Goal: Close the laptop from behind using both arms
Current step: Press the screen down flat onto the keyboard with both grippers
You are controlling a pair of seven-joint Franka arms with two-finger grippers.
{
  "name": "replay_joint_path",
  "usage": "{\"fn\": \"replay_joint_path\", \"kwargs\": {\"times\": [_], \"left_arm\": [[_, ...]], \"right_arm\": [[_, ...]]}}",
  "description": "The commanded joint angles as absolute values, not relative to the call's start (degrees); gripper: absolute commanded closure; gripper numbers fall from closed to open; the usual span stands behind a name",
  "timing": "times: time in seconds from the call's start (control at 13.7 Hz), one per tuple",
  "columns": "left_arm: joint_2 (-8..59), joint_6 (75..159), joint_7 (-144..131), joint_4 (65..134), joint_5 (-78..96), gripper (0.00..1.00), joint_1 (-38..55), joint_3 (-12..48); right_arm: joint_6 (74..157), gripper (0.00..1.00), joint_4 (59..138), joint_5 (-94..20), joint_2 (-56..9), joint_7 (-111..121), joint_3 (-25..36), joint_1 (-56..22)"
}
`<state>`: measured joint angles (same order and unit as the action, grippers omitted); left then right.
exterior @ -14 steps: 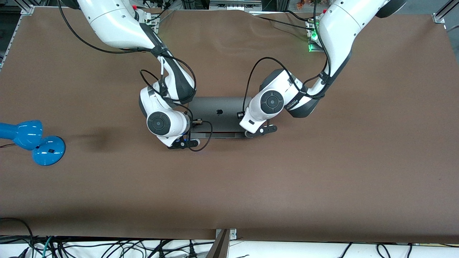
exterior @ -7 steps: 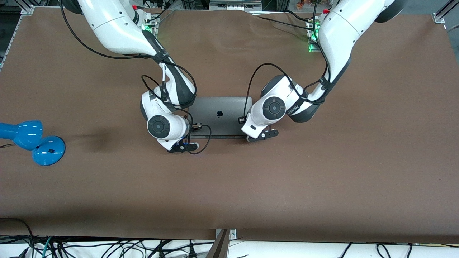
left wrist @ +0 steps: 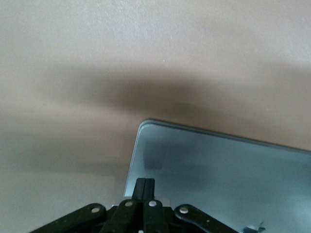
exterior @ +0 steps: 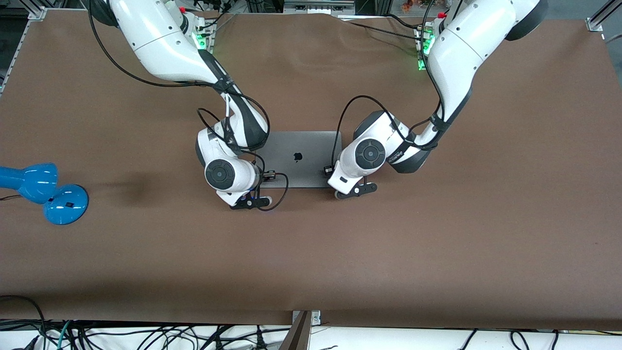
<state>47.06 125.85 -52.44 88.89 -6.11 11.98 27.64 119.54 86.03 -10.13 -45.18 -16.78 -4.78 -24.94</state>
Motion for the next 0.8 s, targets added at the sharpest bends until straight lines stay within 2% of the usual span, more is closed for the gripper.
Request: {"fn": "replay_joint_path", "kwargs": {"times": [0.0,0.37,0.44,0.51,0.58,0.66,0.73], "left_arm": [[49.0,126.2,-52.8,86.9,-7.8,1.0,12.3,27.4],[49.0,127.1,-52.7,87.0,-7.8,1.0,12.6,26.7],[49.0,127.1,-52.7,87.0,-7.9,1.0,12.6,26.7],[49.0,127.2,-52.7,87.0,-7.9,1.0,12.6,26.7],[49.0,127.1,-52.7,87.0,-7.9,0.92,12.6,26.7],[48.8,127.1,-52.9,87.0,-7.8,0.4,12.5,26.7],[48.3,127.1,-52.9,87.0,-8.0,0.0,12.0,26.7]], "right_arm": [[120.9,1.0,84.6,-9.1,-46.8,-16.2,-5.0,-25.0],[119.8,1.0,84.4,-9.5,-46.1,-16.3,-5.0,-25.0],[117.4,0.92,83.8,-9.6,-45.0,-16.3,-5.0,-25.0],[113.8,0.44,81.4,-9.6,-44.7,-16.3,-5.0,-25.0],[111.0,0.0,79.0,-9.1,-44.4,-16.3,-5.0,-24.9],[109.0,0.0,77.9,-9.4,-43.9,-16.3,-5.0,-24.9],[107.3,0.0,77.3,-9.6,-43.0,-16.3,-4.9,-24.8]]}}
